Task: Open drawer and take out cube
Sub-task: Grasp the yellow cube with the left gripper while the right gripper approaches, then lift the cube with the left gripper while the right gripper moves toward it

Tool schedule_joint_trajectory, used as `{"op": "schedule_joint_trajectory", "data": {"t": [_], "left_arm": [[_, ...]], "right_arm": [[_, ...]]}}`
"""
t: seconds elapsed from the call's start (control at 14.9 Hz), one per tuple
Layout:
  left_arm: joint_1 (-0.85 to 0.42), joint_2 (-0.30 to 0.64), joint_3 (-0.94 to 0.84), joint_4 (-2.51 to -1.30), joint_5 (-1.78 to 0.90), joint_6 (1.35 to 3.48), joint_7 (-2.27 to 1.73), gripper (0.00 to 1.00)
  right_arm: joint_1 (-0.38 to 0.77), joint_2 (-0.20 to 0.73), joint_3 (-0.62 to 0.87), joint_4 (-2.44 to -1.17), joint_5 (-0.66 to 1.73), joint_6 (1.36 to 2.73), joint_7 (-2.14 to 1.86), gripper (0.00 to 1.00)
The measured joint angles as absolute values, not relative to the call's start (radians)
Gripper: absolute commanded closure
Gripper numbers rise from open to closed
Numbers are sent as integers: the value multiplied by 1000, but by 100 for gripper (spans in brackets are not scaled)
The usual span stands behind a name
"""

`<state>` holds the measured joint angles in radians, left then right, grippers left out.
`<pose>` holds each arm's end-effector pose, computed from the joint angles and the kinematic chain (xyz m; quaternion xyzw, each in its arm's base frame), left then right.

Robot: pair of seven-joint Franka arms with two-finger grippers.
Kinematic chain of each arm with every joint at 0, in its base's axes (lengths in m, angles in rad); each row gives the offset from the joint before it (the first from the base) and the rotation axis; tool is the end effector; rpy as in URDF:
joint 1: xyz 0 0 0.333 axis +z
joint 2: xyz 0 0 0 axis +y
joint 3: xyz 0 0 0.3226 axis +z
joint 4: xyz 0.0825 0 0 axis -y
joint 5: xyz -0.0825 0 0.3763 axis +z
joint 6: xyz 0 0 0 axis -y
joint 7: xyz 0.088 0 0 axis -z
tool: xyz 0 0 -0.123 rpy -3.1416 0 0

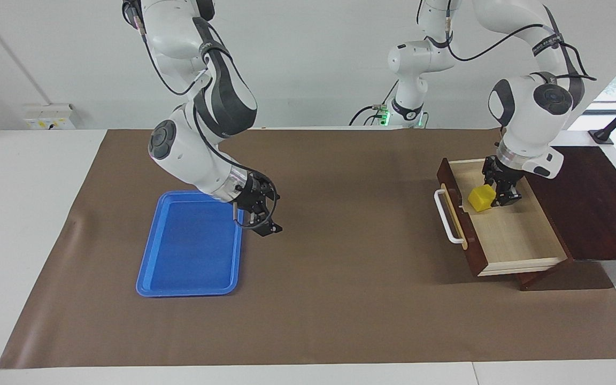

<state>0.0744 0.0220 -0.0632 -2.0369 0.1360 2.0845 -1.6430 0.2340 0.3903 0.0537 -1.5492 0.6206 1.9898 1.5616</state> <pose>0.5519 0.0150 0.4299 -0.6994 -0.7122 -0.0517 0.0310 0.6399 0.2307 0.4374 -0.6918 0.6601 0.2187 0.1944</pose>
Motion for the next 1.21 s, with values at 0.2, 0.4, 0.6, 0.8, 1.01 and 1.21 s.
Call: {"op": "schedule_joint_trajectory", "data": {"t": [0.2, 0.4, 0.6, 0.8, 1.01, 1.21], "left_arm": [[72, 22, -71, -1955, 116, 2025, -1643, 100], [33, 22, -80, -1831, 41, 1911, -1648, 100], [-70, 26, -84, -1756, 24, 1863, -1771, 100], [-177, 42, -89, -1747, 23, 1861, -1938, 100], [-279, 72, -89, -1746, 23, 1861, -2040, 100], [-373, 147, -88, -1719, 23, 1867, -2124, 100]], "right_arm": [[249, 395, 55, -1545, 707, 2014, 1494, 2], [276, 398, 55, -1545, 773, 2018, 1459, 1], [272, 403, 54, -1546, 829, 2019, 1457, 1], [270, 405, 53, -1554, 859, 2019, 1456, 0], [275, 405, 53, -1567, 860, 2037, 1452, 0], [275, 403, 53, -1609, 861, 2064, 1382, 0]]}}
